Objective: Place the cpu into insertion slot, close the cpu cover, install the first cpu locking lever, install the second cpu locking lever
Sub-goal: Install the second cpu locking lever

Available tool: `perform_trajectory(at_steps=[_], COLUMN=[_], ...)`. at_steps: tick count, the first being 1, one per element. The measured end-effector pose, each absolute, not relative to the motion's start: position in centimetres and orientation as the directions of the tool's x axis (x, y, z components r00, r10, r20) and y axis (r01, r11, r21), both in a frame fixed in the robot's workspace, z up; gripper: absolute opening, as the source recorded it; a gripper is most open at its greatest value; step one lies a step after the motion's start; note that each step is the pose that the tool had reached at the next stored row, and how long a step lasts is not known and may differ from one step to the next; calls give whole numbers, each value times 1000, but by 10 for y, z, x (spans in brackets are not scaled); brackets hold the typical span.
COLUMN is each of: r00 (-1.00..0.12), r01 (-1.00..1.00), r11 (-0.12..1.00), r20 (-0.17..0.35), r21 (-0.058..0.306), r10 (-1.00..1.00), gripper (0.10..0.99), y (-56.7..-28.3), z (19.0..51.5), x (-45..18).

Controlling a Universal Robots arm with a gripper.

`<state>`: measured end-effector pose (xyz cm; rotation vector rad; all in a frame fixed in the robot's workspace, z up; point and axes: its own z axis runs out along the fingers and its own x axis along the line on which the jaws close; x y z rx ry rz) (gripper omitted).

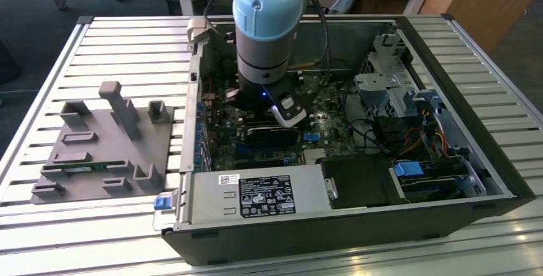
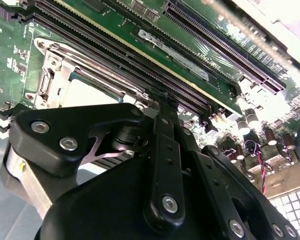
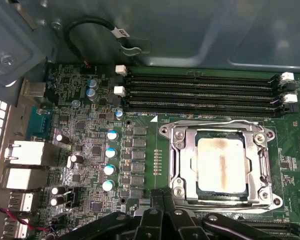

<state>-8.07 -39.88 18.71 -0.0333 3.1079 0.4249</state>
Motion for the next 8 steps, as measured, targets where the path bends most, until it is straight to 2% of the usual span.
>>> perform_trajectory(at_steps=[8], r00=[-1000], r01=[-22], r11=[963], r20=[-8], r21=[269], r10=[-20], gripper=[118], y=[-399], z=[192], x=[-81])
